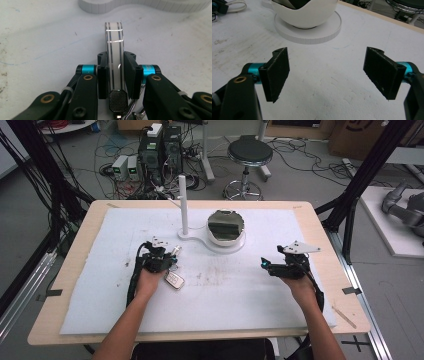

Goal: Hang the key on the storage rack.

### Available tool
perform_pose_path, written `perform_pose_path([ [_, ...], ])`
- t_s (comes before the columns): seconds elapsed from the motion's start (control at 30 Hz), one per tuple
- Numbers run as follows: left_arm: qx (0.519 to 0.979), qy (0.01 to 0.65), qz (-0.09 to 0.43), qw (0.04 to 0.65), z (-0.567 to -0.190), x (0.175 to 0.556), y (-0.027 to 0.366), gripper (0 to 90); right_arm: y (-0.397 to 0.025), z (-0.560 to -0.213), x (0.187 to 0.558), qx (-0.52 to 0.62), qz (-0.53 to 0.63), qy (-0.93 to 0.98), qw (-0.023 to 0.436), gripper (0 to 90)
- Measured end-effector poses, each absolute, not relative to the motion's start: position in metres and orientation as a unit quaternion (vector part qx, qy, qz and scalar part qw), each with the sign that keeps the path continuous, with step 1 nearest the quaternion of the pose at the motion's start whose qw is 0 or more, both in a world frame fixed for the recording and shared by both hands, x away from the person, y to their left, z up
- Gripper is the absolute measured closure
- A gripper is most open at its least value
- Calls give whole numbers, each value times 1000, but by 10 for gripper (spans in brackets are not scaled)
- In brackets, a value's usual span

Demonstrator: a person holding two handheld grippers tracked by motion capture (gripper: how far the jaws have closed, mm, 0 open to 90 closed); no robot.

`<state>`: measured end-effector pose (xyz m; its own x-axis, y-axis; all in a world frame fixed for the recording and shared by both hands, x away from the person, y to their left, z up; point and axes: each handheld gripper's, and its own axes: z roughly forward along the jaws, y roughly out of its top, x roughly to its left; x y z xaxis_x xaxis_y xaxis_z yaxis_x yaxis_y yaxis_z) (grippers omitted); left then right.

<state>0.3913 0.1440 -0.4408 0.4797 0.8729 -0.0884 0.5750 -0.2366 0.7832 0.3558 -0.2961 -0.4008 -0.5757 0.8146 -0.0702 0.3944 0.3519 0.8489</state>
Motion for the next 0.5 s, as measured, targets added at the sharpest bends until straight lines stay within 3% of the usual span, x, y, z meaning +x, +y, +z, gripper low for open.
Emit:
perform_pose_path([
  [0.23,737,454,150,478,-424,387,152,747,-297,-400,356,384,419,783,253,215],
  [0.5,722,418,157,529,-396,382,164,750,-296,-398,355,381,424,781,257,215],
])
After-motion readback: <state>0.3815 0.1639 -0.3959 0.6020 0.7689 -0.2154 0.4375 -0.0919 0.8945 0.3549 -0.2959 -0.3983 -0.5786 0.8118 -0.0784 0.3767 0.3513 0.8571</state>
